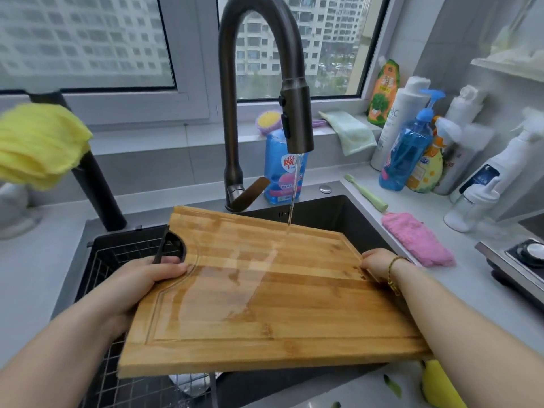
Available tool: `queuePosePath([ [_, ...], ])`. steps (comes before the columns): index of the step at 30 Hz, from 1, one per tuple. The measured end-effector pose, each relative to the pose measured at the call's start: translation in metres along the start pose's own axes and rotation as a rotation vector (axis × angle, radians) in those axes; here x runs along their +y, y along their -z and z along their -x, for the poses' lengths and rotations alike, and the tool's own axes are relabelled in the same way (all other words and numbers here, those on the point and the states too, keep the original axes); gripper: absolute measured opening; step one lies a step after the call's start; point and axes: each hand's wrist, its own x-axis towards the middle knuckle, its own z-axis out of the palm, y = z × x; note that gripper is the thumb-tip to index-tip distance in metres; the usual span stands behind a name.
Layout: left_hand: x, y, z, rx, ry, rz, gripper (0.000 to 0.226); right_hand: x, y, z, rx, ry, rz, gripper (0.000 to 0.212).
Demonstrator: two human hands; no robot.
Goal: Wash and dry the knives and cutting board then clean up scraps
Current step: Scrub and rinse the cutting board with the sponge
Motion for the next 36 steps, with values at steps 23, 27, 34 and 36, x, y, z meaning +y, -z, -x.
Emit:
queuePosePath([
  [23, 0.017, 0.03, 0.034, 0.169, -0.163, 0.1, 0.018, -0.063, -0.075, -0.012, -0.207, 0.149, -0.213, 0.031],
  [27, 0.032, 0.041, 0.053, 0.215, -0.229, 0.127, 0.017, -0.076, -0.087, -0.006, -0.252, 0.203, -0.238, 0.03],
  [34, 0.029, 0.057, 0.094, 0.316, -0.276, 0.13, 0.02, -0.093, -0.104, 0.013, -0.321, 0.254, -0.26, 0.028],
  [36, 0.025, 0.062, 0.105, 0.35, -0.291, 0.128, 0.02, -0.095, -0.11, 0.021, -0.323, 0.254, -0.273, 0.022],
])
